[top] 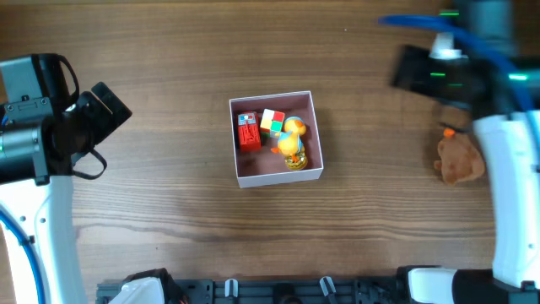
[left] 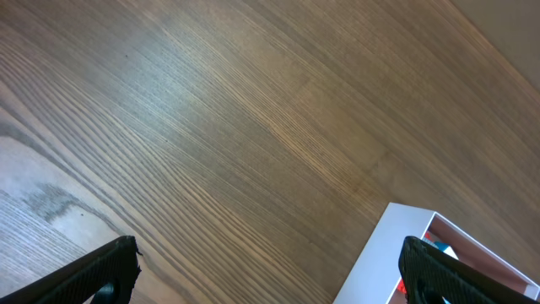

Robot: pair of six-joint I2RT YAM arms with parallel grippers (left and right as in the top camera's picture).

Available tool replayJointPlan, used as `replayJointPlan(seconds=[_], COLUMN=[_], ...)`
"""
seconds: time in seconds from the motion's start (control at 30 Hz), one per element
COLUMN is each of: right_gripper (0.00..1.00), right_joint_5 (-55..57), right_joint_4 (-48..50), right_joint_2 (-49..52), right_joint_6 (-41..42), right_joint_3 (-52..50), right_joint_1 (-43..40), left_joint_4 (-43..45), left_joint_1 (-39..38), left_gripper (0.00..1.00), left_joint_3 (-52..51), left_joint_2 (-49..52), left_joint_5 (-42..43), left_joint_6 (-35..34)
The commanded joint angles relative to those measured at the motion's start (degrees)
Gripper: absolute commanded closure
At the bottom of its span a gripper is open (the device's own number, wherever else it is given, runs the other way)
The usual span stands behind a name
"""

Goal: Pack container
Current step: 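Move the right gripper down to the brown plush bear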

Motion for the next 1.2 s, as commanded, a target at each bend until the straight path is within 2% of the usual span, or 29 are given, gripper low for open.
replayJointPlan(seconds=[0.0,0.1,0.3,0.57,0.87,1.17], right_gripper=[0.00,0.00,0.00,0.00,0.00,0.01], right_joint_5=[-4.3,-4.2,-4.2,-3.8,-0.7,-0.7], right_joint_4=[-1.7,-1.1,7.7,12.8,14.1,15.3], right_joint_2=[2.6,4.5,8.1,15.5,26.5,28.0], right_joint_6=[-5.1,-8.9,-18.4,-20.9,-21.8,-21.3], right_joint_3=[-3.0,-9.2,-23.1,-23.8,-23.9,-24.6], right_joint_1=[-11.6,-18.3,-24.6,-26.7,-26.7,-26.7], left_joint_4=[0.0,0.0,0.0,0.0,0.0,0.0], left_joint_1=[0.4,0.4,0.4,0.4,0.4,0.4], left_gripper=[0.00,0.00,0.00,0.00,0.00,0.00], left_joint_3=[0.7,0.7,0.7,0.7,0.7,0.7], left_joint_2=[-0.6,-0.6,-0.6,-0.6,-0.5,-0.6], left_joint_5=[0.4,0.4,0.4,0.4,-0.6,-0.6], left_joint_6=[0.9,1.0,0.9,0.9,0.9,0.9])
